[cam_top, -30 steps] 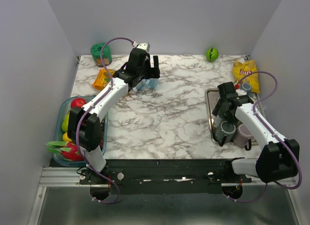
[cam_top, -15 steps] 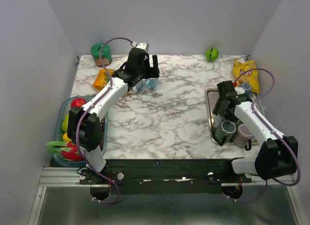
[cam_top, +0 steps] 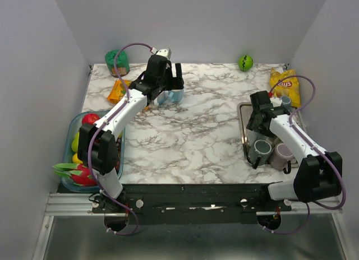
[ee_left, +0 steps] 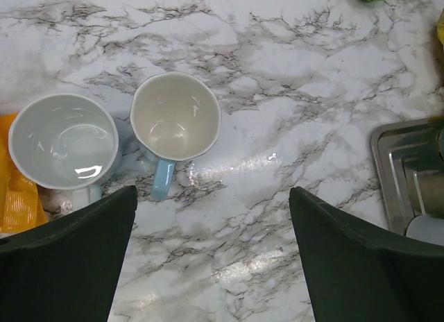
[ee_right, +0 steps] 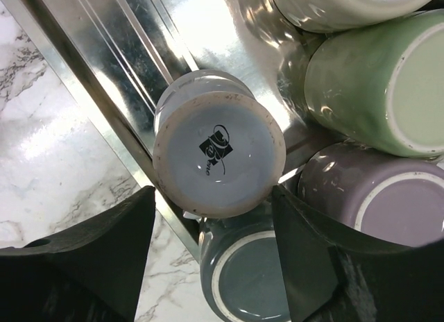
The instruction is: Turn the mug right side up
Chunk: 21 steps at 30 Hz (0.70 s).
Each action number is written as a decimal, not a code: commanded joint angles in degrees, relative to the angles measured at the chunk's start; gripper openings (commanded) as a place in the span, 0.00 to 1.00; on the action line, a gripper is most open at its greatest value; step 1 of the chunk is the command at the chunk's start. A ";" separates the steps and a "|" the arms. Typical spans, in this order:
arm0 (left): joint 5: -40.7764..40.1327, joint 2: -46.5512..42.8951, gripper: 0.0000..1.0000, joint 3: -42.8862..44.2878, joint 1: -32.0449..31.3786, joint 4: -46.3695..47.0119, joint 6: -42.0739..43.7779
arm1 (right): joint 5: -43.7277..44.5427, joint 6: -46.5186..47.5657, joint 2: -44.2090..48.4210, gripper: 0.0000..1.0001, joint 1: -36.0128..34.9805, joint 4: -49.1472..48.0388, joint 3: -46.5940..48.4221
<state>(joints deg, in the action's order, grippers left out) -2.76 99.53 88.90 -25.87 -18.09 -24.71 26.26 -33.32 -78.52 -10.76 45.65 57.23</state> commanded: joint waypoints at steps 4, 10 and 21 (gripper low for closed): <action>1.36 0.58 0.99 1.18 0.55 0.77 -0.16 | -0.33 -1.66 -3.48 0.68 0.31 -7.23 0.86; 1.45 0.58 0.99 1.01 0.64 0.68 -0.16 | -0.60 -1.57 -7.87 0.66 0.31 -9.79 5.07; 1.18 -0.30 0.99 -0.66 0.99 0.86 -0.25 | -0.33 -4.55 -7.52 0.83 0.22 -4.87 5.44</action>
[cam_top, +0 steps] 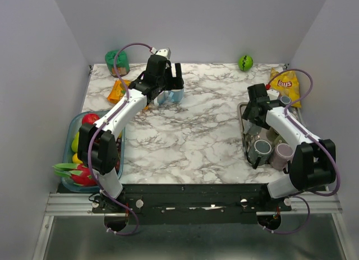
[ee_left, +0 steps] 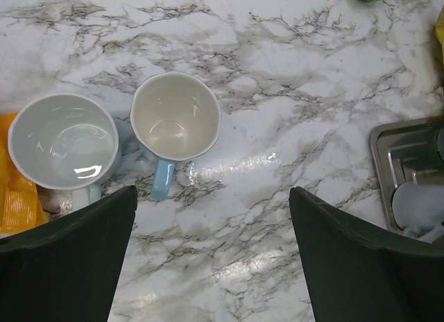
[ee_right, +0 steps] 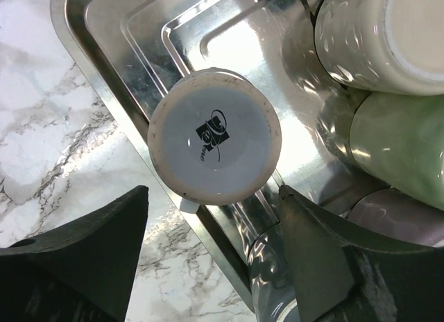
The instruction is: Turn the mug right side up
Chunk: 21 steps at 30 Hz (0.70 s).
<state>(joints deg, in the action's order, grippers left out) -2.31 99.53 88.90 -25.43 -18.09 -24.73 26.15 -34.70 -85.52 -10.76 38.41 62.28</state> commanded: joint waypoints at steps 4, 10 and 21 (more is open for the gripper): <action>1.07 0.14 0.99 -0.40 0.56 0.86 -0.32 | 0.74 -6.60 -1.14 0.84 0.31 3.68 -0.05; 1.43 0.49 0.99 -0.05 0.65 0.86 -0.40 | 2.32 -10.56 -2.72 0.82 0.22 3.25 -0.67; 1.25 0.06 0.99 0.22 0.73 -0.11 -0.05 | 3.55 -14.61 -7.38 0.52 0.30 1.14 0.91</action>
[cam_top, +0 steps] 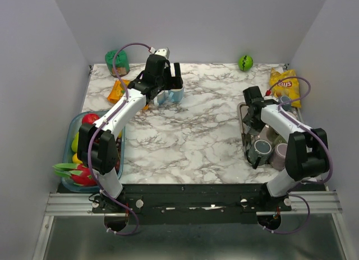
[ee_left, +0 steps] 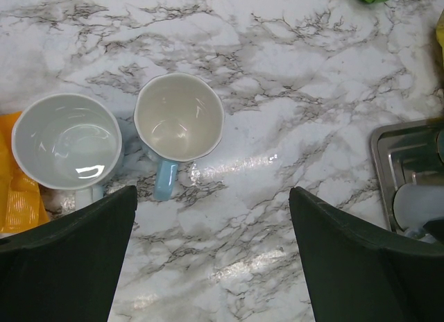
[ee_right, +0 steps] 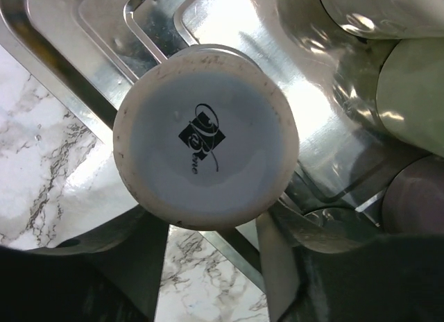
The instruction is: Turn the mug right side up
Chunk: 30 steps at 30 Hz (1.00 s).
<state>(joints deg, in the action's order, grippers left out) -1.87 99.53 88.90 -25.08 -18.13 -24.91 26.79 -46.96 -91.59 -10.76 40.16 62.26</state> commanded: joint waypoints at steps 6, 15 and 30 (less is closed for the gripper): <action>0.46 -0.65 0.99 -0.22 0.47 -0.59 0.47 | 3.10 -2.52 -2.54 0.42 0.31 -1.31 1.02; 0.37 -1.79 0.99 -1.10 0.65 -0.85 0.91 | 3.19 -1.38 -2.63 0.01 0.22 -2.63 -0.12; 5.73 -3.02 0.99 -1.19 0.65 0.90 -0.32 | -4.80 5.56 9.58 0.01 0.30 -8.78 0.84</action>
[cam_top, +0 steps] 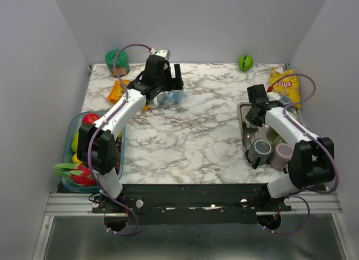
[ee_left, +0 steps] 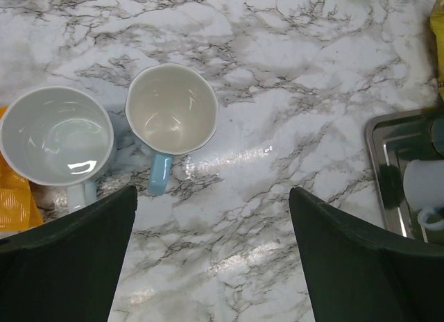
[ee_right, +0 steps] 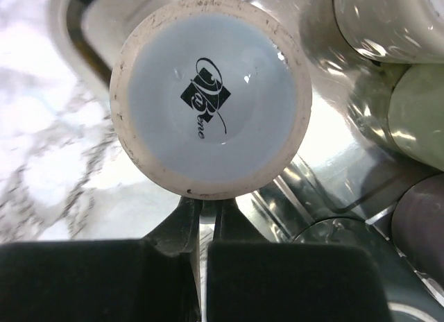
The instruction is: Turn the mug right side up
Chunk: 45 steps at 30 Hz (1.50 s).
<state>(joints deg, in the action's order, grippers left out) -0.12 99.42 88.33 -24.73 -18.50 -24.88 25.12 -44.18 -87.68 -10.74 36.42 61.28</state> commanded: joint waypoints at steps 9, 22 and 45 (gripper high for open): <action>20.82 -3.70 0.99 0.17 0.30 6.45 -3.05 | -21.59 7.35 12.27 0.00 0.20 -13.02 8.33; 43.18 -4.23 0.99 3.24 0.30 27.03 -18.88 | -50.52 -1.41 13.24 0.01 0.11 -45.29 14.74; 38.27 1.92 0.81 6.33 -2.69 57.08 -54.99 | -54.22 -13.21 8.67 0.01 -4.11 -62.44 18.71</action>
<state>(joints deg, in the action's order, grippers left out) 40.47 100.14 94.00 -27.00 34.68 -74.04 -28.16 -56.53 -79.20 -14.00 -19.09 77.62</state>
